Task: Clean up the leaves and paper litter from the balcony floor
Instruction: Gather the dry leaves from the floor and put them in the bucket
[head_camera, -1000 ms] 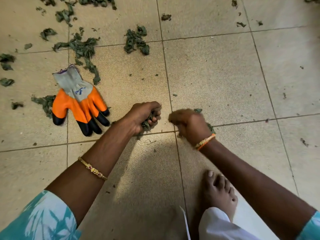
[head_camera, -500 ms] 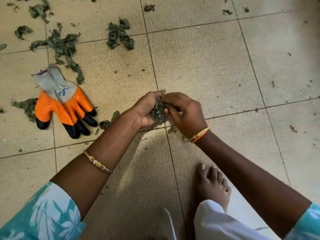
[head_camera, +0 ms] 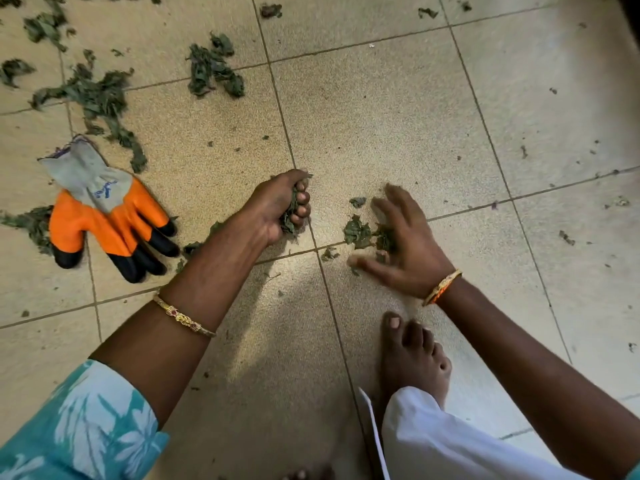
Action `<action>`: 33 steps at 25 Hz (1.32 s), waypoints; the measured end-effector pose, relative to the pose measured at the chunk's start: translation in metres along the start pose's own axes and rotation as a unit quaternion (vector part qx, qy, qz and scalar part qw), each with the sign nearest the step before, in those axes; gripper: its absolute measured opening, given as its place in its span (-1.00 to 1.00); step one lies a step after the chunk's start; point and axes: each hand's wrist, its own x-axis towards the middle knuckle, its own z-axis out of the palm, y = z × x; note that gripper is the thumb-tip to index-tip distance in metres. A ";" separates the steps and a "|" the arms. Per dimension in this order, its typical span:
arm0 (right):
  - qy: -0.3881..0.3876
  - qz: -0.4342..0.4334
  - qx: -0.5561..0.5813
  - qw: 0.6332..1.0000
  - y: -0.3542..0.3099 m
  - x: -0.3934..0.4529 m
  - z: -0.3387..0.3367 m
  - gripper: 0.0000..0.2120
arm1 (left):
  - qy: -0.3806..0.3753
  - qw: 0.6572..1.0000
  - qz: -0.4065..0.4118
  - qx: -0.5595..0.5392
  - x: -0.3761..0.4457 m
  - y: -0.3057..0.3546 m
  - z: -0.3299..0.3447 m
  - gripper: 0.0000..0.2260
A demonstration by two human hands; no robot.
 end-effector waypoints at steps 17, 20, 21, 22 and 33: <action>0.034 -0.190 -0.101 0.976 0.022 -0.040 0.019 -0.65 | -0.003 1.000 -0.004 0.021 -0.002 -0.021 0.010 -0.70; 0.020 -0.183 -0.050 0.982 0.028 -0.061 0.022 -0.64 | -0.016 0.999 -0.010 0.027 -0.001 -0.023 0.014 -0.70; 0.029 -0.184 -0.040 0.982 0.030 -0.062 0.022 -0.65 | -0.018 0.999 -0.013 0.029 -0.001 -0.023 0.016 -0.69; 0.036 -0.193 -0.039 0.980 0.031 -0.061 0.020 -0.67 | -0.022 0.999 -0.016 0.030 -0.002 -0.023 0.019 -0.69; 0.155 0.193 0.631 0.736 -0.021 0.038 -0.044 -0.80 | -0.142 0.985 -0.088 0.053 -0.022 -0.031 0.054 -0.69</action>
